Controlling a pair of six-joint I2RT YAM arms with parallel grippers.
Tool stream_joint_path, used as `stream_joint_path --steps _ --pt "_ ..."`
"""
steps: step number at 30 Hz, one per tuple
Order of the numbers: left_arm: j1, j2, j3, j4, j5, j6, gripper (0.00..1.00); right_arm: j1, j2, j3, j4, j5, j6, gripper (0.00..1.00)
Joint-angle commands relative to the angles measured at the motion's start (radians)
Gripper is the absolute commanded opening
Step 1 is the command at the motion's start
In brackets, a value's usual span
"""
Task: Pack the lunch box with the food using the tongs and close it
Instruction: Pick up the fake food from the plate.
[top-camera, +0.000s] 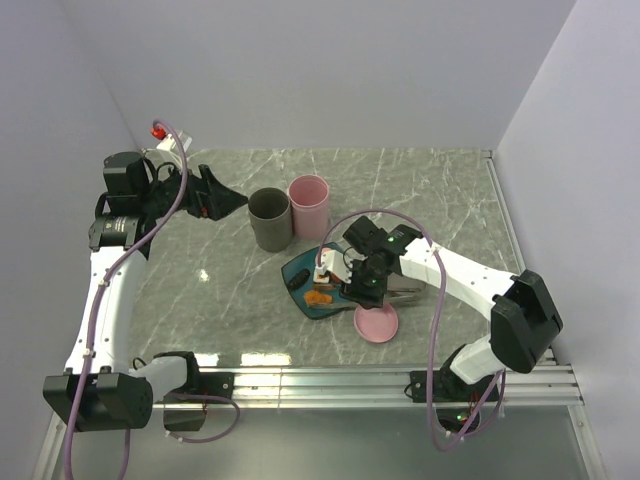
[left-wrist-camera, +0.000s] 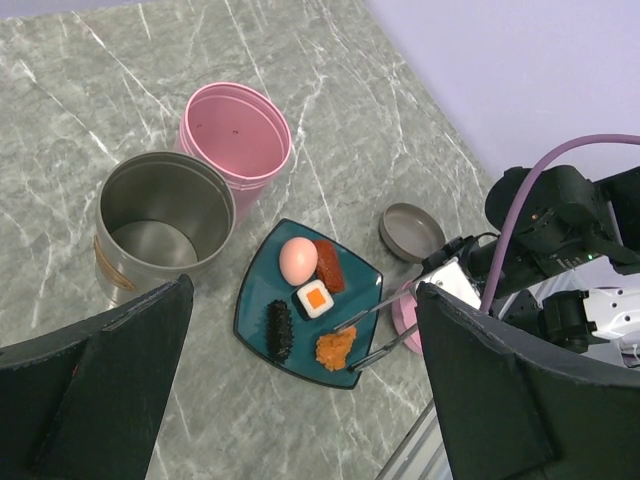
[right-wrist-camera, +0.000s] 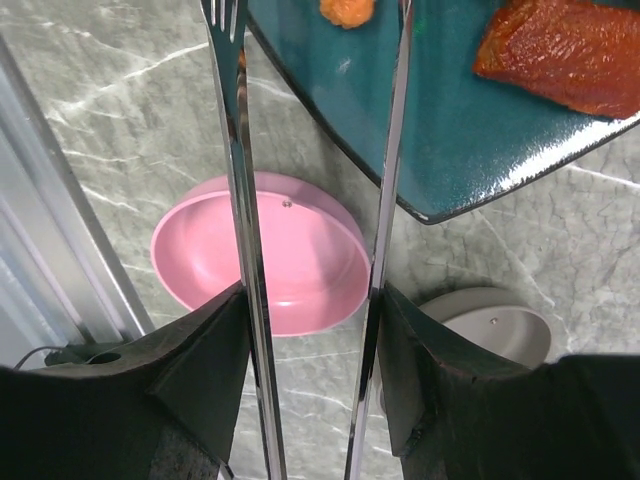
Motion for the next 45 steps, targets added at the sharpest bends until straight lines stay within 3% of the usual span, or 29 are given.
stream_joint_path --steps 1,25,28,29,35,45 --pt "0.004 -0.029 -0.004 0.039 0.026 -0.015 0.99 0.009 -0.005 0.057 -0.044 -0.040 -0.037 0.57" --pt "0.006 -0.029 -0.018 0.056 0.044 -0.038 0.99 0.010 0.070 0.115 -0.061 -0.018 -0.054 0.59" --pt "0.006 -0.027 -0.018 0.055 0.041 -0.034 0.99 0.007 0.076 0.123 -0.076 -0.031 -0.059 0.51" --pt "0.006 -0.030 -0.018 0.053 0.040 -0.032 0.99 0.010 0.075 0.127 -0.081 -0.034 -0.060 0.44" --pt "0.009 -0.035 -0.022 0.056 0.043 -0.037 0.99 0.010 0.072 0.158 -0.147 -0.081 -0.060 0.28" --pt "0.030 -0.026 -0.015 0.059 0.029 -0.067 0.99 -0.010 0.006 0.279 -0.217 -0.176 0.015 0.17"
